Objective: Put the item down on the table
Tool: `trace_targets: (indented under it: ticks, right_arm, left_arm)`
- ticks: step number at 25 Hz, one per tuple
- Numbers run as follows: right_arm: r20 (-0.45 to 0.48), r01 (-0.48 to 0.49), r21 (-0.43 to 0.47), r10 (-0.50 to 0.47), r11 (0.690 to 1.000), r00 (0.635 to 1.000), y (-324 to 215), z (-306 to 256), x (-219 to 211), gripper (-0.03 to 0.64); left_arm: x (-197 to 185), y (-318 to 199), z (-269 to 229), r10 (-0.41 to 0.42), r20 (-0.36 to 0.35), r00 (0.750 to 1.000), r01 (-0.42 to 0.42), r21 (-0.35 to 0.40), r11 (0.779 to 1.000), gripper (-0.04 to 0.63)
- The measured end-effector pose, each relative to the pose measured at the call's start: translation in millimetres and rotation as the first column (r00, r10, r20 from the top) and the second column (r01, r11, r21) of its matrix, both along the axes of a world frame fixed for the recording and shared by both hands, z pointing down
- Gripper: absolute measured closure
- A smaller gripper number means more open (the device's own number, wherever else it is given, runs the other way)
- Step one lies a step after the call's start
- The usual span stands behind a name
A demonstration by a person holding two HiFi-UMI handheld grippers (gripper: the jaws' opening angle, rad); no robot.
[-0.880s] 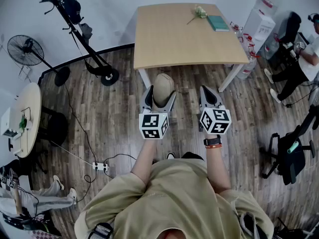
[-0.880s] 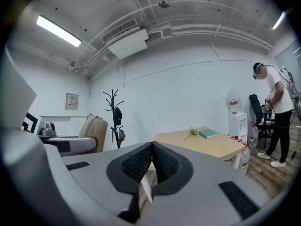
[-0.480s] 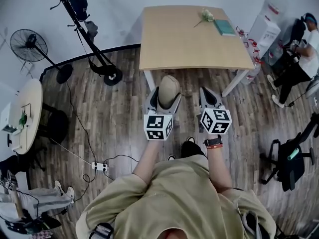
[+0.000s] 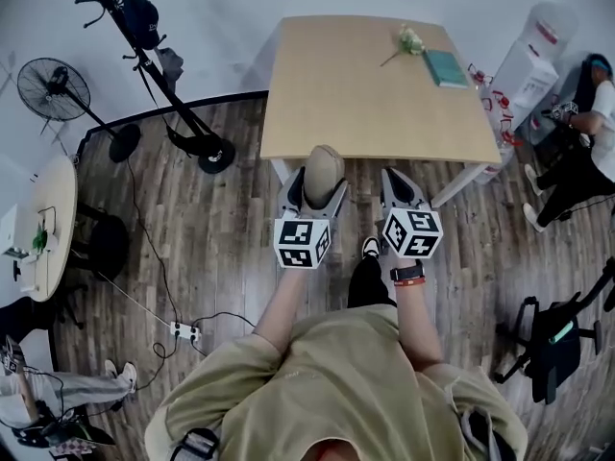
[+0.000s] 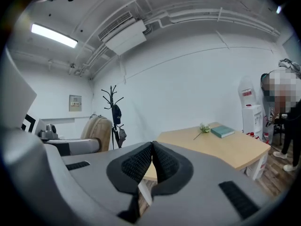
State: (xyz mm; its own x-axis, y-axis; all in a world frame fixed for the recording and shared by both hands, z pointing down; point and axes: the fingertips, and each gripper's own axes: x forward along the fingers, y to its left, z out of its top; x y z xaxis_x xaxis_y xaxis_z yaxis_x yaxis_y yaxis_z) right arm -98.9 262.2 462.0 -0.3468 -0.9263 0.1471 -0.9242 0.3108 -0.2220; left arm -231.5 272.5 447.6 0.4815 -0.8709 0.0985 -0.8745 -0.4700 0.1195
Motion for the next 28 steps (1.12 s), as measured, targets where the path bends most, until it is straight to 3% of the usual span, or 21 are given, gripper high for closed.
trace_targets:
  ticks: [7, 14, 21, 28]
  right_arm:
    - [0.013, 0.048, -0.002, -0.048, 0.999, 0.999, -137, -28, 50, 0.601]
    - [0.040, 0.082, -0.013, -0.082, 0.997, 0.996, -250, -35, 101, 0.601]
    - [0.046, 0.131, -0.040, -0.129, 0.991, 0.991, -321, -19, 135, 0.601]
    - [0.080, 0.105, -0.049, -0.101, 0.993, 0.992, -377, -16, 187, 0.601]
  left_arm:
    - [60, -132, -31, -0.025, 0.006, 1.000, 0.025, 0.015, 1.000, 0.229]
    - [111, -235, -33, -0.055, 0.014, 0.998, 0.055, -0.020, 0.998, 0.229]
    - [148, -322, -14, -0.086, -0.011, 0.996, 0.086, -0.066, 0.994, 0.229]
    - [190, -374, -15, -0.081, 0.027, 0.996, 0.082, -0.060, 0.995, 0.229]
